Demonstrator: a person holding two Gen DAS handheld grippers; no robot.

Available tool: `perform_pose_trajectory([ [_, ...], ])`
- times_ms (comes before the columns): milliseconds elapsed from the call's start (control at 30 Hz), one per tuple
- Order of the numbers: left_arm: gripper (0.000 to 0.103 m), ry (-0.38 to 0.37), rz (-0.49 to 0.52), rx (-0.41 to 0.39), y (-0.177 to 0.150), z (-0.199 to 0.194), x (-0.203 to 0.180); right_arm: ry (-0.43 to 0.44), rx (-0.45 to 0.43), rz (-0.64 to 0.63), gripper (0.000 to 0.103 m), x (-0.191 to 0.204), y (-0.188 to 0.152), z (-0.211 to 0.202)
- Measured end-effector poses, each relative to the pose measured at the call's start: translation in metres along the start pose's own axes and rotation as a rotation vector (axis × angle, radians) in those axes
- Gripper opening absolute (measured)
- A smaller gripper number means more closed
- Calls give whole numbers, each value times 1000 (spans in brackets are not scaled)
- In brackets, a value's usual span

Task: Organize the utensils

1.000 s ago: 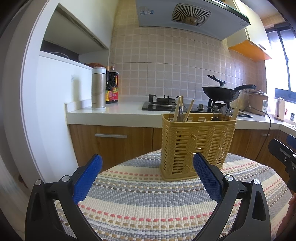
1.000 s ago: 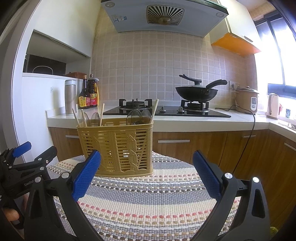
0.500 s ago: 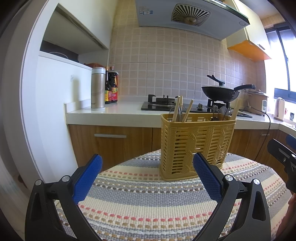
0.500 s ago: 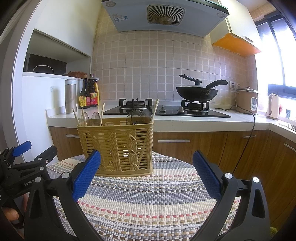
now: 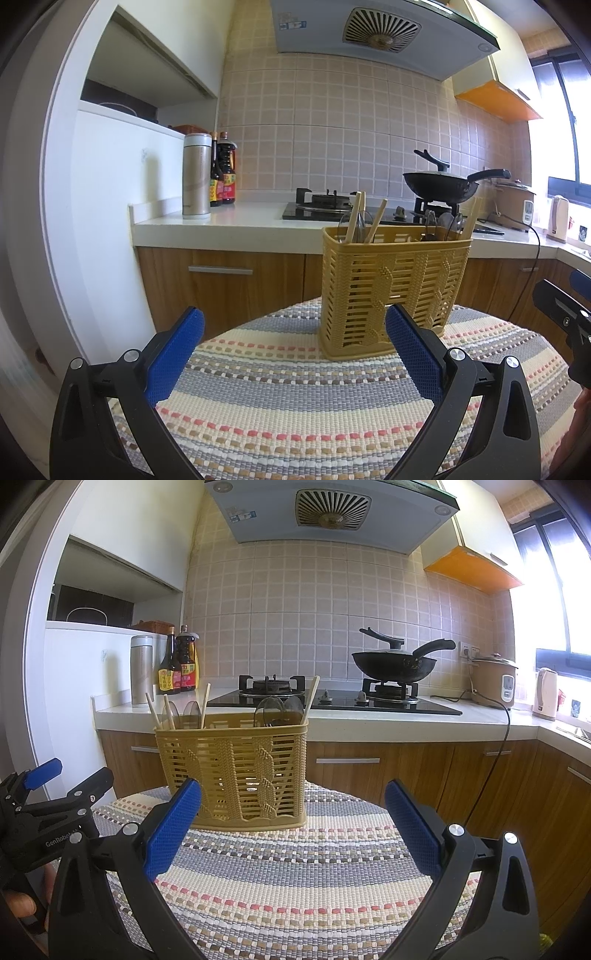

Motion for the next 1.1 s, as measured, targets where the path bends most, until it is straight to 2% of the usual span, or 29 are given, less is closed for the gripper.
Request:
perform_pose_trajectory([
  [567, 95, 3, 1, -8, -1, -1, 0, -1, 0, 0, 95, 0, 0, 1],
  [833, 95, 51, -30, -47, 2, -5, 11, -2, 0, 1, 95, -1, 0, 0],
  [1100, 96, 24, -15, -39, 3, -5, 7, -5, -1, -3, 95, 0, 0, 1],
])
Point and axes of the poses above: each gripper's, at about its wrist camera, not at the fingertips, and z roughly the way its jaws point, x to its left, y to its top, the point moved 2 cm from there along z, roughly the way its jaws point, and after that the axes turned 3 degrees about -x, right-handed, at the moved point
